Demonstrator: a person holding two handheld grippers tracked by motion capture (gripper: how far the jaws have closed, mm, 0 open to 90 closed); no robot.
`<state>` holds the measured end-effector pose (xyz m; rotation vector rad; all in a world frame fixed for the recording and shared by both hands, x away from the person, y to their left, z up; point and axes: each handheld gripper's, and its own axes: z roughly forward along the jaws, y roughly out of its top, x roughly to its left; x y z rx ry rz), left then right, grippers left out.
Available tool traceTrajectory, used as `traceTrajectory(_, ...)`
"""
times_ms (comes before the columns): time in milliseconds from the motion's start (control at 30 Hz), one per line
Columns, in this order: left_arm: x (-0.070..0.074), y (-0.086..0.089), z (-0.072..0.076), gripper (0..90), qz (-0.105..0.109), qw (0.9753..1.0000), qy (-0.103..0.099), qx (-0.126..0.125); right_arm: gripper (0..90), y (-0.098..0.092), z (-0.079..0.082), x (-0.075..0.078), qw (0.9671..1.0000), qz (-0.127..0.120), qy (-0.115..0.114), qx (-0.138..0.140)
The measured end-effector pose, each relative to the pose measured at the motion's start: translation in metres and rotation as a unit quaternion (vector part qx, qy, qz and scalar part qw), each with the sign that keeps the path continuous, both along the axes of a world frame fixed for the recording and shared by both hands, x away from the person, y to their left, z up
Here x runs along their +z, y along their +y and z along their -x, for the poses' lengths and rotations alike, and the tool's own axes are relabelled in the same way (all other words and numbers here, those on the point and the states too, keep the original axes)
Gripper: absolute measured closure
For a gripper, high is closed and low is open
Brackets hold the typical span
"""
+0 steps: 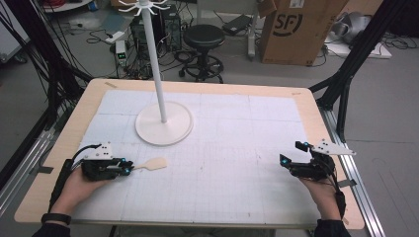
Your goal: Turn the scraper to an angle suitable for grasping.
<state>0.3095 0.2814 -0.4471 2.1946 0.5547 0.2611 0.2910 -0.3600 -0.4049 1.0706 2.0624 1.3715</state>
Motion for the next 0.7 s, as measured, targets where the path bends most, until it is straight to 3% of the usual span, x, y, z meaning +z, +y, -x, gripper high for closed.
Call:
traceTrajectory(233,0.001,-0.001,0.001,79.0,-0.007,0.9999,-0.011,0.0,15.0,0.0,0.0,0.0,1.0,-0.001,0.002,0.0)
traceTrajectory(467,0.002,-0.002,0.0,80.1,0.005,0.9999,-0.012,0.004,15.1,0.001,0.0,0.001,1.0,-0.001,-0.001,-0.001)
traceTrajectory(700,0.012,-0.014,-0.004,80.2,0.017,0.9996,-0.02,-0.015,15.1,0.002,-0.001,0.0,1.0,0.002,-0.003,0.001)
